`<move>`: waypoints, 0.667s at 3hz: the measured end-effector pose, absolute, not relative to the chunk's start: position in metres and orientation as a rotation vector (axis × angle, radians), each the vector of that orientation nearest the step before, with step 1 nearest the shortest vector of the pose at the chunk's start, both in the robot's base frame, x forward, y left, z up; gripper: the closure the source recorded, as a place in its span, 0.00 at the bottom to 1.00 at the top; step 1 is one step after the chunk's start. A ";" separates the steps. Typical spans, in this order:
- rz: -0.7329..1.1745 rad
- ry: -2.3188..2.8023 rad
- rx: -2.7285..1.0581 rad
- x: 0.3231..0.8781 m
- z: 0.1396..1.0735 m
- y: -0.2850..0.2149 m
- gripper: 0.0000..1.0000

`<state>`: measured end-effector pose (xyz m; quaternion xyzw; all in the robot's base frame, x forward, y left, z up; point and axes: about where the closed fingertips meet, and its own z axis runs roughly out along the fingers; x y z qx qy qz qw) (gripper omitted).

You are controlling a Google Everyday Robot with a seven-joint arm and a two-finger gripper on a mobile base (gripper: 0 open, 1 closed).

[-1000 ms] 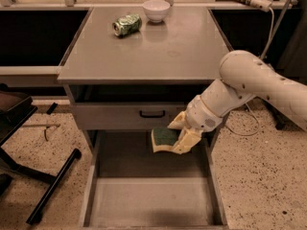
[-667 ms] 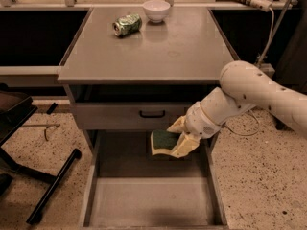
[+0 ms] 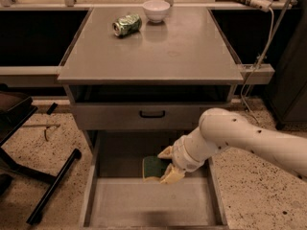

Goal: Place sponge into middle drawer

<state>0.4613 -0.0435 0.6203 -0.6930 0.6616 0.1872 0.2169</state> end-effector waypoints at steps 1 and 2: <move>0.538 1.796 -1.938 0.469 0.585 -0.017 1.00; 0.538 1.796 -1.938 0.469 0.585 -0.017 1.00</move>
Offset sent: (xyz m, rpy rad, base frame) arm 0.0037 0.0208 -0.0322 0.0079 -0.0049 0.0201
